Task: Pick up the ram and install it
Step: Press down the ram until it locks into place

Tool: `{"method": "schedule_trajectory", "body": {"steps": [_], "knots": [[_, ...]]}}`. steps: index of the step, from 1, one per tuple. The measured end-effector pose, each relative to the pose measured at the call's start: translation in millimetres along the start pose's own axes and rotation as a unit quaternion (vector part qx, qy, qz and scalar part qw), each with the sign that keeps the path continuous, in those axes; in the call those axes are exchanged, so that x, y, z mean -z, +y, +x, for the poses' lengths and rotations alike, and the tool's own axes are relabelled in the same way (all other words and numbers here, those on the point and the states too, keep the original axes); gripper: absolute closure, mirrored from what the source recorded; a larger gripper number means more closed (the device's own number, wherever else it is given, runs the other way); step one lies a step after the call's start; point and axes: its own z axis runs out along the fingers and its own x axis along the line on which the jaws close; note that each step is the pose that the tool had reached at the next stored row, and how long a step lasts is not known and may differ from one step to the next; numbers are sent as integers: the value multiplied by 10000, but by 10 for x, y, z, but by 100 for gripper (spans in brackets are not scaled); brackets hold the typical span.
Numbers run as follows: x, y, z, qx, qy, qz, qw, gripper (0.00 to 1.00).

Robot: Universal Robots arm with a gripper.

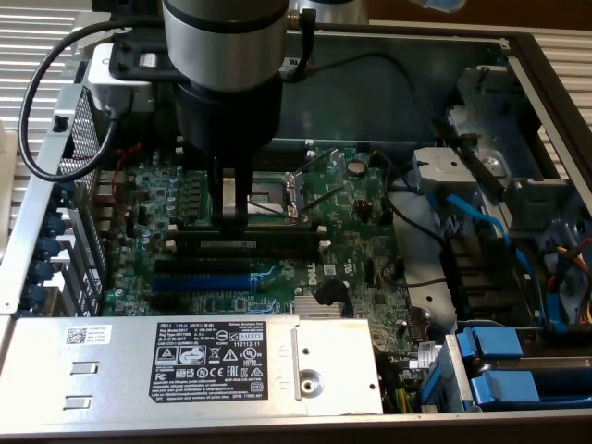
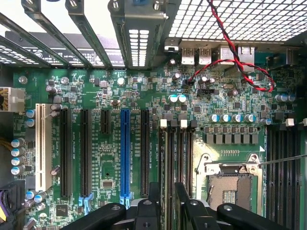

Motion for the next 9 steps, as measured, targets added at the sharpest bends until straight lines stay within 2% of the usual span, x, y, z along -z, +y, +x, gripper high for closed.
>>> {"method": "schedule_trajectory", "body": {"steps": [2,9], "knots": [[0,0,0,0,0,0,10000,88],[0,0,0,0,0,0,10000,89]]}}
